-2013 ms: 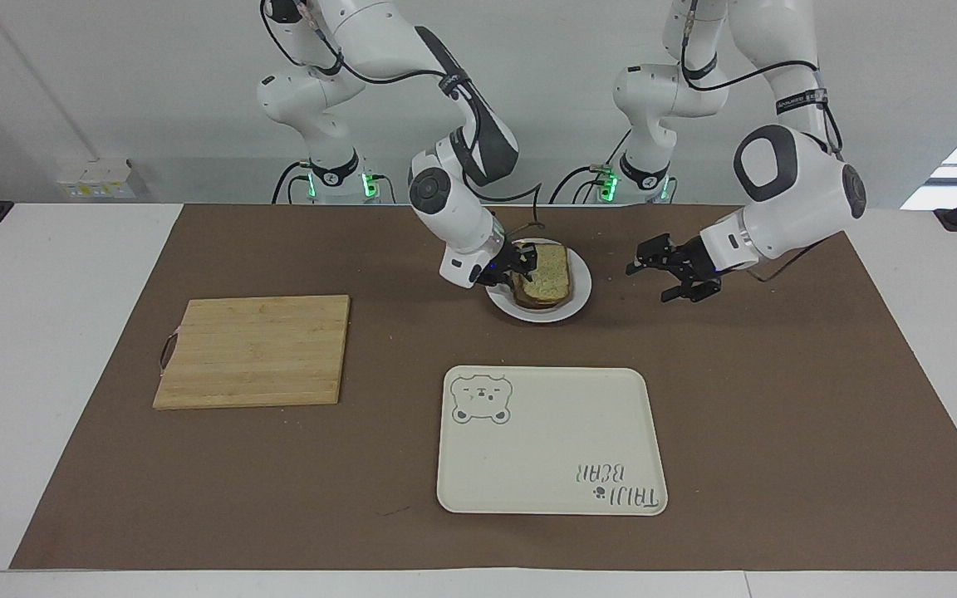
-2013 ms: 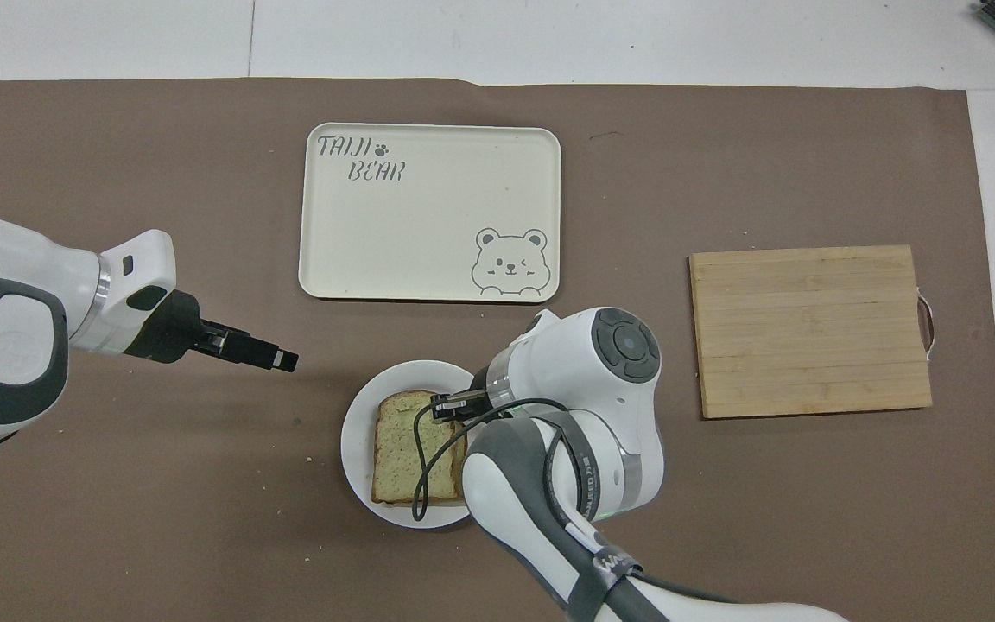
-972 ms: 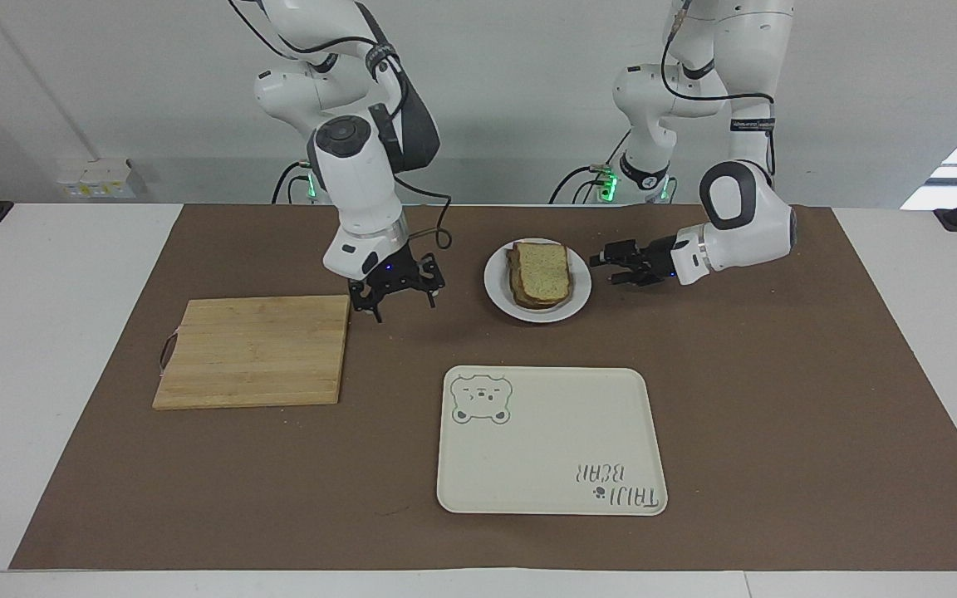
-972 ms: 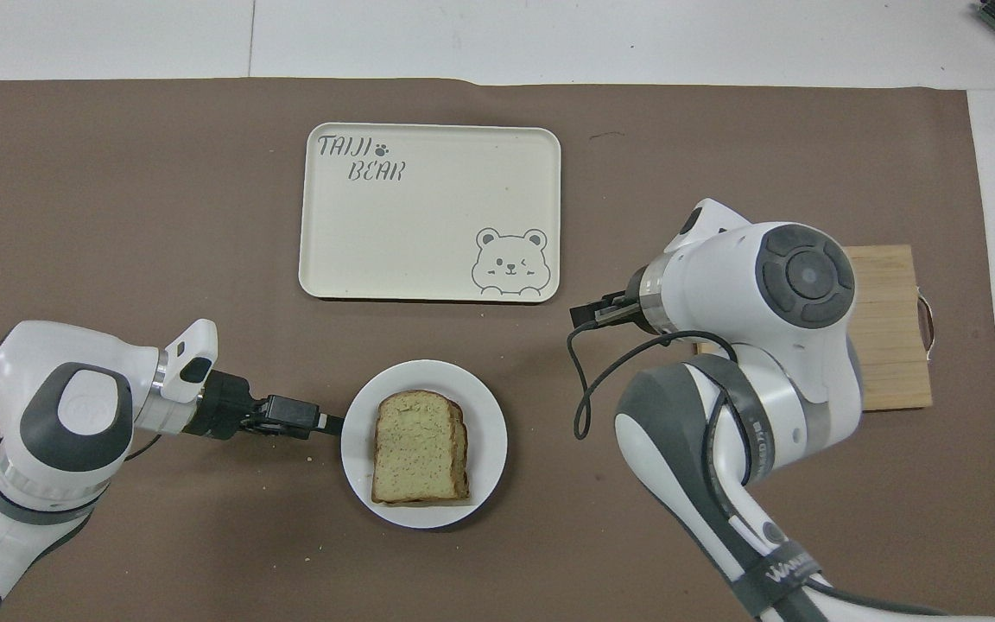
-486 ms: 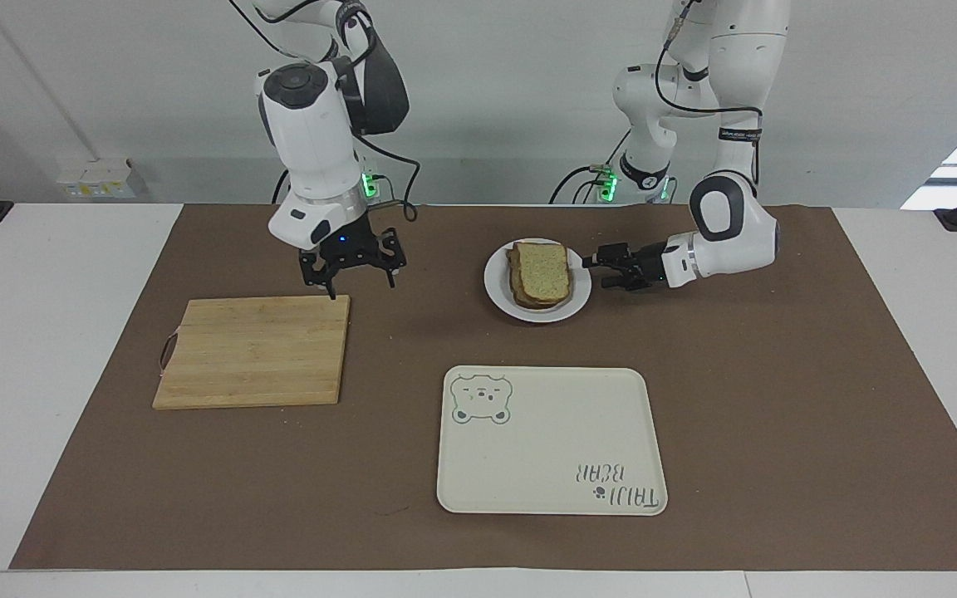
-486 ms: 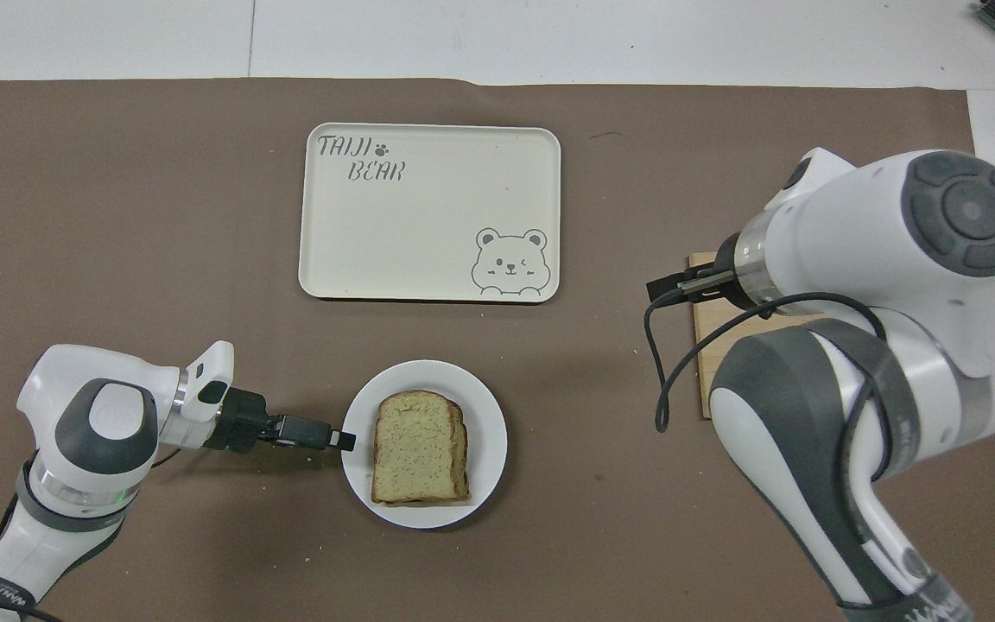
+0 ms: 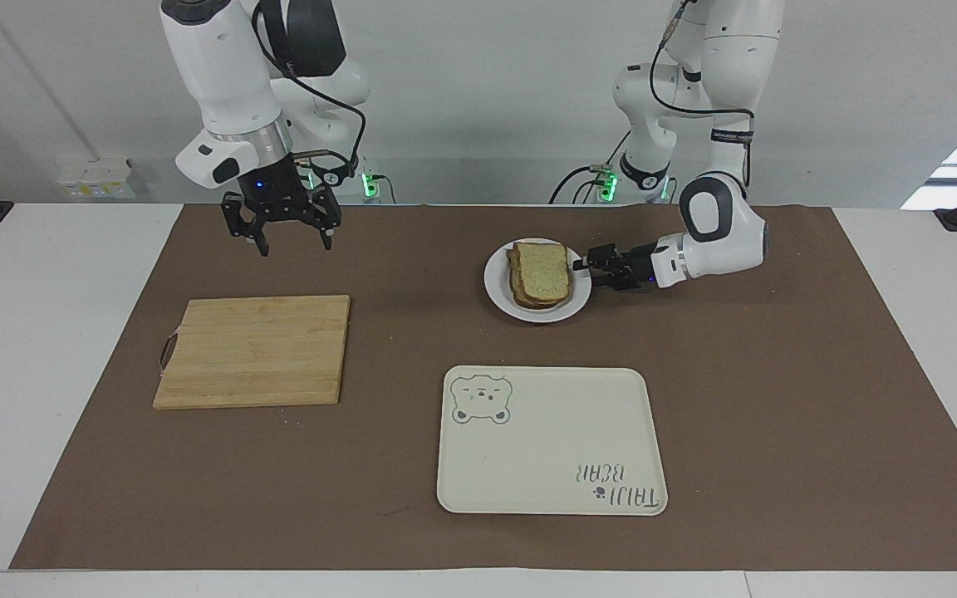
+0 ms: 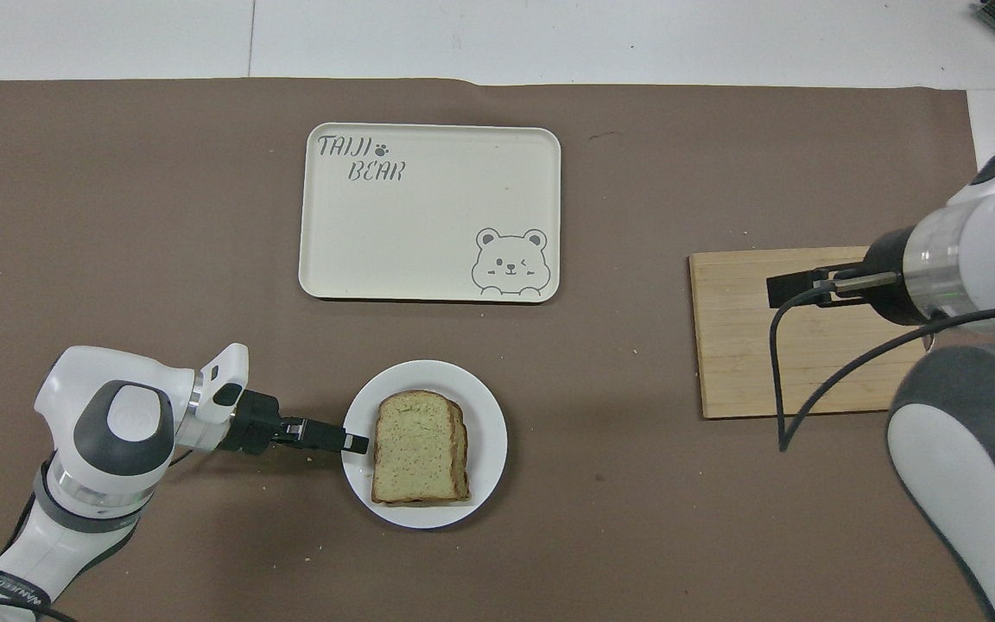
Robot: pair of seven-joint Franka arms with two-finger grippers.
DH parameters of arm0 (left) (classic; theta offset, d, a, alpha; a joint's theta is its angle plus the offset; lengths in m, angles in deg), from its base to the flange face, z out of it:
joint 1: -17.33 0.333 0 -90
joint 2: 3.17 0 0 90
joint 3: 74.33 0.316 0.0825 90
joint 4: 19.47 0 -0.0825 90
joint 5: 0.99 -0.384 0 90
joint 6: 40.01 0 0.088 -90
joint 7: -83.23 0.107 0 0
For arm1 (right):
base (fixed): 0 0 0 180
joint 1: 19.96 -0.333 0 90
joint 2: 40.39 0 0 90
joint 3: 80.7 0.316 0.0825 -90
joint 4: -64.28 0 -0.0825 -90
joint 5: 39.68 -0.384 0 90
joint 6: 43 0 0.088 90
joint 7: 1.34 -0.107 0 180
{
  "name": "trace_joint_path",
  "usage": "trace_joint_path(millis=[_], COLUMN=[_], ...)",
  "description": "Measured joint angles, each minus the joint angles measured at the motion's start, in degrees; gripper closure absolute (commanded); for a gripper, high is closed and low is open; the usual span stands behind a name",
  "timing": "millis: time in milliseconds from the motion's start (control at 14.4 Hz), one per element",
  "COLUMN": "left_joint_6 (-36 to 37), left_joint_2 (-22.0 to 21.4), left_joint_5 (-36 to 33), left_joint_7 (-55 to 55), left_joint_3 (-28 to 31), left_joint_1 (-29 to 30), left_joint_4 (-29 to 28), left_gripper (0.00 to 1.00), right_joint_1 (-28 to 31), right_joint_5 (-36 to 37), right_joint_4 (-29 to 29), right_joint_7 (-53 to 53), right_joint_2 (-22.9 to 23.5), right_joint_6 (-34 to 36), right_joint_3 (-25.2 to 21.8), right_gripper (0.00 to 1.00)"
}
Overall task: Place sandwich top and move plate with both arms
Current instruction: 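Grip the plate rim with the left gripper while the right gripper withdraws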
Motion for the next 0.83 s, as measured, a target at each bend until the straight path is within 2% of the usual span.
trace_joint_path(millis=[139,347,416,833], left_joint_6=[0.0,0.0,0.0,2.0], left_joint_2=[0.2,1.1,1.2,1.2], left_joint_5=[0.0,0.0,0.1,1.3], left_joint_7=[0.0,0.0,0.0,0.2], left_joint_3=[0.1,0.3,0.3,0.6], left_joint_1=[0.2,0.3,0.3,0.6], left_joint_4=[0.0,-0.1,-0.1,0.0], left_gripper=[0.51,0.94,1.0,1.0], right_joint_1=[1.6,3.6,4.0,5.8], right_joint_5=[0.0,0.0,0.0,0.0], right_joint_4=[-0.4,-2.4,-3.3,-9.4], right_joint_7=[0.0,0.0,0.0,0.0], right_joint_2=[-0.2,-0.3,-0.3,-0.5], right_joint_6=[0.6,3.0,4.1,11.2], right_joint_3=[0.0,0.0,0.0,-0.2], right_gripper=[0.0,0.0,0.0,0.0])
